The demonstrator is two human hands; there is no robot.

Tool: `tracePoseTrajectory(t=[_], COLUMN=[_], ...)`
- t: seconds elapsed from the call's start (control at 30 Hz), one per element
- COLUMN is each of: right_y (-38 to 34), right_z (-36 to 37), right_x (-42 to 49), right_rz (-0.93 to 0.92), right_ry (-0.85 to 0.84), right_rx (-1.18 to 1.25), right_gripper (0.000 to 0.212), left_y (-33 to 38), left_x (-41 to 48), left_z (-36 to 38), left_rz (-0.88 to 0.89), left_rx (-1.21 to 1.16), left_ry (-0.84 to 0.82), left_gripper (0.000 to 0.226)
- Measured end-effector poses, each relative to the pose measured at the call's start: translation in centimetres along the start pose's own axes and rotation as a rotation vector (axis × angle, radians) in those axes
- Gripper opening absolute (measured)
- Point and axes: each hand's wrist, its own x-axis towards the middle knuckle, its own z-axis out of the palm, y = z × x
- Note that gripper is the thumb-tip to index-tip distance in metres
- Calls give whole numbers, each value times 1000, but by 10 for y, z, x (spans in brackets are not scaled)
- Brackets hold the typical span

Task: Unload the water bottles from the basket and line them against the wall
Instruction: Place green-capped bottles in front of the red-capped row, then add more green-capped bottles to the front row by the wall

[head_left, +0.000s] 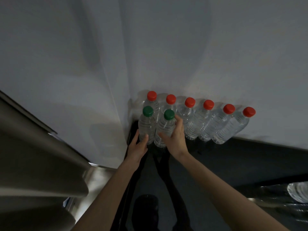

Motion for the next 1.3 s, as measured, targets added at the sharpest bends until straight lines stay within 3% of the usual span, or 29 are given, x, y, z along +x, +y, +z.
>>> tracePoseTrajectory(t=[0.17,0.27,0.43,0.63,0.9,1.3], right_y=[-13,-26,-46,-38,12,67], right_z=[-26,-59,-122,-197,-311,-481], right_x=[-16,-41,-91,-156,-255,-372], right_rz=[-40,-109,-270,-327,-237,-156], right_ry=[-69,-62,66,211,355,466], right_rx=[-3,-42,-135,-227,-208,-244], right_gripper=[74,64,56,55,46,44], left_y=[16,27,42,45,-17,-116], left_x=[-37,-72,-132,-198,-270,-361], left_z=[8,17,42,80,179,323], left_rz=[160,275,487,814,823,777], left_rx=[228,226,317,487,551,576], left_ry=[52,85,22,30,-80,-206], left_gripper=[54,59,61,52,40,41])
